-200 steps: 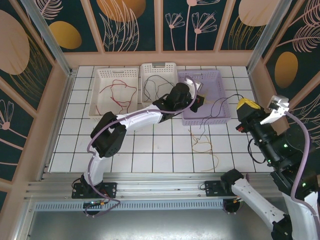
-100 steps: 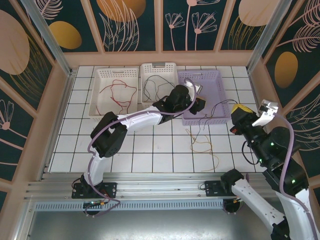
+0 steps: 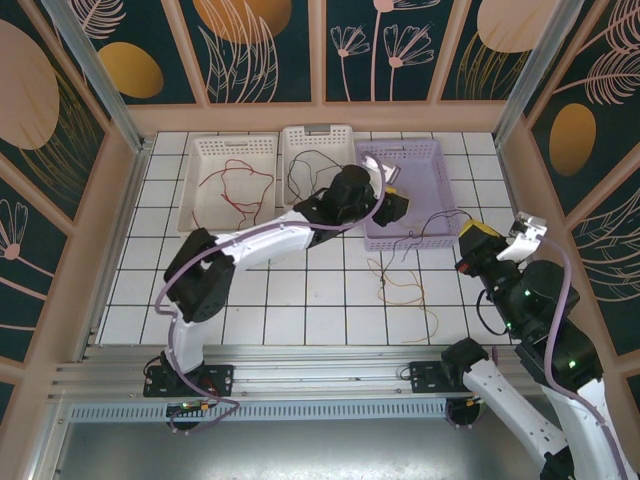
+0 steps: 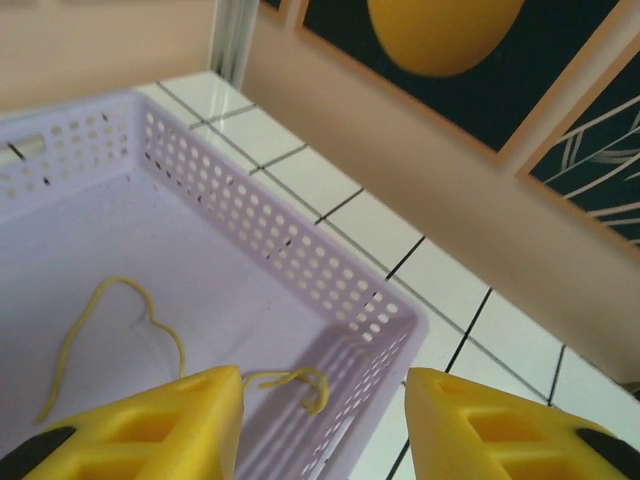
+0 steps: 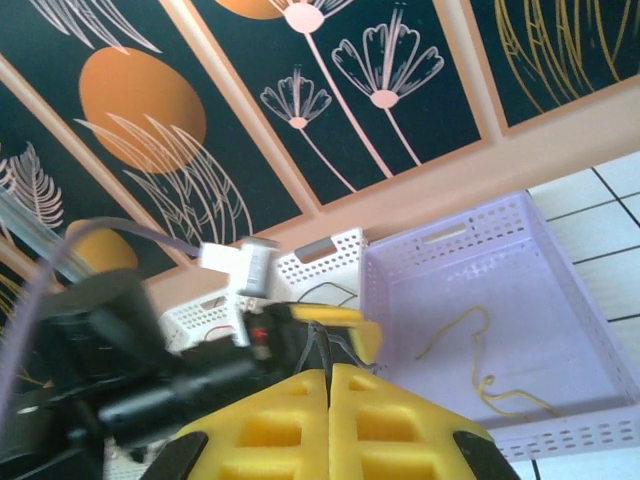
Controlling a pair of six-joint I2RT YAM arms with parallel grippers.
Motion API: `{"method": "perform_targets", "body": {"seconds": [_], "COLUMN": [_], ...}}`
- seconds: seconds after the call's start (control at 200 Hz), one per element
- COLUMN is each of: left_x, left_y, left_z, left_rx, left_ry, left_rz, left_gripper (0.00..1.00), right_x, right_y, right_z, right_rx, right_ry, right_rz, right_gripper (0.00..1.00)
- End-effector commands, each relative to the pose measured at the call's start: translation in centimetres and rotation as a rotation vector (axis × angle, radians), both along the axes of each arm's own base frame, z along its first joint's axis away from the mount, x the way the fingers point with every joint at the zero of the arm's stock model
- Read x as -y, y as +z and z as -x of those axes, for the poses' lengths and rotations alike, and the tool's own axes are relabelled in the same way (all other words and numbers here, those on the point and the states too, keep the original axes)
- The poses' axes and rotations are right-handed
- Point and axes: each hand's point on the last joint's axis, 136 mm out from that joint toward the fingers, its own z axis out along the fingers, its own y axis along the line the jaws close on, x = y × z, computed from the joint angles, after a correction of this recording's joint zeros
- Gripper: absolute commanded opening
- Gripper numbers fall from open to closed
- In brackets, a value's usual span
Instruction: Untangle the cables
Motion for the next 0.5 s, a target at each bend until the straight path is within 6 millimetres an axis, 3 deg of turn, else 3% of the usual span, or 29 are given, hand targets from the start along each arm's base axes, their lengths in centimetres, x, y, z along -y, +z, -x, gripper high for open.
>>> {"method": "perform_targets", "body": {"seconds": [0.0,0.09,0.11,0.135,0.265,0.495], "left_x": [-2.3,-3.8,-4.0,-4.8,-7.0,-9.1], "left_y": [5.9,7.4,6.8,8.1,7.7,2.8], "left_z": [1.2,2.6,2.8,3.5,5.8,8.9], "left_rx": [0.091,0.088,0.076,0.080,0.022,-0.166], "left_ry": [0.012,0.011,0.011,0.011,0.002,-0.013], "left_rz": [0.067,0.097,0.094,0.118,0.161,0.159], "left_gripper": [0.46,0.47,0.47,0.47,0.48,0.50], "right_x": [1.0,1.3,1.3,1.4,1.7,1.3], "right_y": [-0.5,-0.8,-0.8,-0.9,-0.6,-0.2], "right_z": [0.1,0.1,0.1,0.1,0.2,0.0], "right_rx": [-0.007,-0.015,-0.015,-0.016,0.000,0.021], "right_ry": [-0.051,-0.070,-0.071,-0.073,-0.089,-0.070], "right_rz": [-0.015,-0.008,-0.010,-0.009,-0.021,-0.015], "right_gripper": [0.00,0.00,0.00,0.00,0.00,0.00]}}
